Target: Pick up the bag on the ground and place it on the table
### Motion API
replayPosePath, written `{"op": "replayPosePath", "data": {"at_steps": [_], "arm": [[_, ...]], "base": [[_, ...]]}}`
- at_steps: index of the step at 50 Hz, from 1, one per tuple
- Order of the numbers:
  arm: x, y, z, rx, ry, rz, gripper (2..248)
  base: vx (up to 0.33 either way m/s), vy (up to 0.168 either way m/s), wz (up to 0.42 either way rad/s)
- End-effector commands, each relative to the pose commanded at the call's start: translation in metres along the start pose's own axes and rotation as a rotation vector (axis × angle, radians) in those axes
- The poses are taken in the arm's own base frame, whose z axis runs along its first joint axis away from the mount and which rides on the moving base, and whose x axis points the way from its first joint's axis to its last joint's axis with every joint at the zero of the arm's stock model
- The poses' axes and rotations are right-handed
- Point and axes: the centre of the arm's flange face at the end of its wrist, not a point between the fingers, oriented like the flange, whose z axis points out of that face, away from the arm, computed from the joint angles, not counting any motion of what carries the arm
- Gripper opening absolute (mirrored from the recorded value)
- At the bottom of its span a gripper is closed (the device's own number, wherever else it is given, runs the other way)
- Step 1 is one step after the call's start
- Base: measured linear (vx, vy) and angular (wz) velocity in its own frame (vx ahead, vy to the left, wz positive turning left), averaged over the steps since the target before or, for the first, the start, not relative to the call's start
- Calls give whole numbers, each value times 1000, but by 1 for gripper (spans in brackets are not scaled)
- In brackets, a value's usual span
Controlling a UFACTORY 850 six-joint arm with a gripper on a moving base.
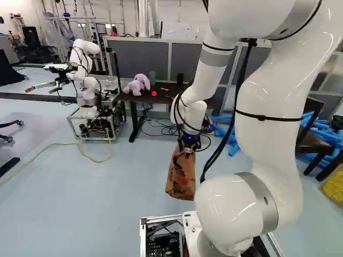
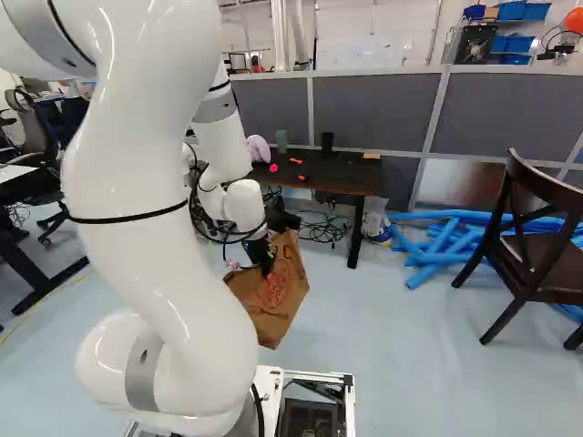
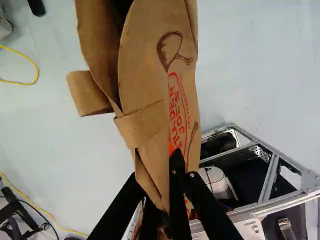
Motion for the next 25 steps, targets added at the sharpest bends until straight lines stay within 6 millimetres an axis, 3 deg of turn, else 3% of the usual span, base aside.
{"op": "replayPosePath", "data": {"at_steps": [25], "arm": [[-6, 6, -36, 6, -4, 10, 23]], "base": [[0, 0, 0]]}}
